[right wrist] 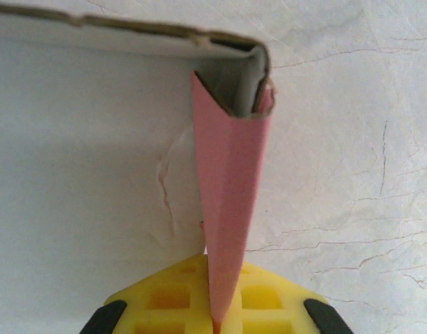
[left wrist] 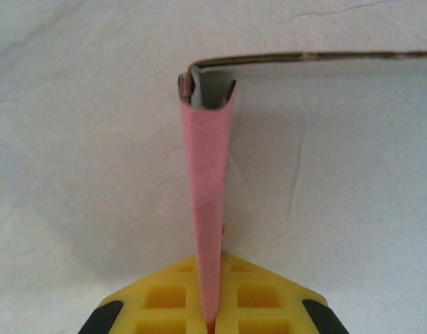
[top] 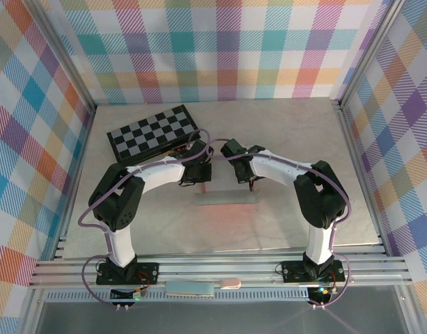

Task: Fold the paper box

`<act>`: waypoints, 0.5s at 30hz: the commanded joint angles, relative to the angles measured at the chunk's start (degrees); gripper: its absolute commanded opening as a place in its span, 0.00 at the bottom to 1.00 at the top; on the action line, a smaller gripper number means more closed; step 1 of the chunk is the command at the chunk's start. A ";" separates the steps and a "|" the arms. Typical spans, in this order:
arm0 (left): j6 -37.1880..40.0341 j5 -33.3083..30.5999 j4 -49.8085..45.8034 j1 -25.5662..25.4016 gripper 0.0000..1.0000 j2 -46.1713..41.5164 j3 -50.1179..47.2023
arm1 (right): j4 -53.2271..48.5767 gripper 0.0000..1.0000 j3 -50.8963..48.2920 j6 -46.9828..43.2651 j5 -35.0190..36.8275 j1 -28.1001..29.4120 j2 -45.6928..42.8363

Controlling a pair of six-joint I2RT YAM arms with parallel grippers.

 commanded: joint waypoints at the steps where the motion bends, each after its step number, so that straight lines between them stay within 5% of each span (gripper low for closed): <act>1: -6.12 -14.31 -11.04 -1.67 0.00 -0.22 -0.25 | -3.88 0.00 0.33 1.14 2.76 0.89 -0.44; 11: -9.32 -18.06 -17.64 -2.68 0.00 4.15 3.22 | -3.68 0.00 -0.16 1.17 2.96 1.21 -0.85; 15: -7.80 -16.53 -15.98 -2.60 0.09 4.46 2.93 | -3.32 0.00 -0.37 0.95 2.74 1.26 -0.83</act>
